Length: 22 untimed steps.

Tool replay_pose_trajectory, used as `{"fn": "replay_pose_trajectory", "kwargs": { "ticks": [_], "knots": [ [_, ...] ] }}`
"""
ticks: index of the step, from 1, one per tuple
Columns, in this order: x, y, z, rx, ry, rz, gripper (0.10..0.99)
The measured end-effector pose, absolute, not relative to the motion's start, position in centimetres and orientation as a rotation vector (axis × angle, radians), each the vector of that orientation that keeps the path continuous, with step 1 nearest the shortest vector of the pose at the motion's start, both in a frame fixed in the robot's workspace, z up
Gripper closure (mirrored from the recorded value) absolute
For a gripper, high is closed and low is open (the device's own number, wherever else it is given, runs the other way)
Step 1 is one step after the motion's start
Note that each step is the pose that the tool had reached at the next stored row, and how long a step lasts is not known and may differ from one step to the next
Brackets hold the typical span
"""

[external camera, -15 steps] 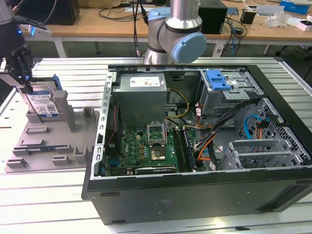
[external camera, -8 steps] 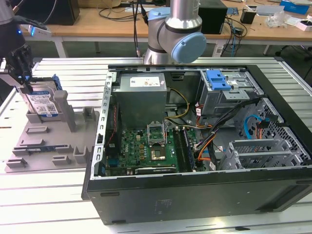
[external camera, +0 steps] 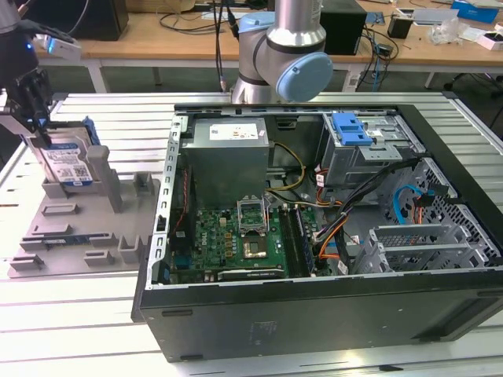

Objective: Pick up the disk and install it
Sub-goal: 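Pick up the disk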

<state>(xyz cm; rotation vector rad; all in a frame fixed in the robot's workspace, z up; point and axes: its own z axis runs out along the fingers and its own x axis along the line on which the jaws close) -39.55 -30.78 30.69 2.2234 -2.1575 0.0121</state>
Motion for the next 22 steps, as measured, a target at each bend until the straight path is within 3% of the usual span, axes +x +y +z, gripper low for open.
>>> {"fn": "replay_pose_trajectory", "kwargs": {
  "ticks": [22],
  "knots": [
    [-39.6, -30.8, 35.7, 2.223, -2.157, 0.012, 0.718]
  ]
}}
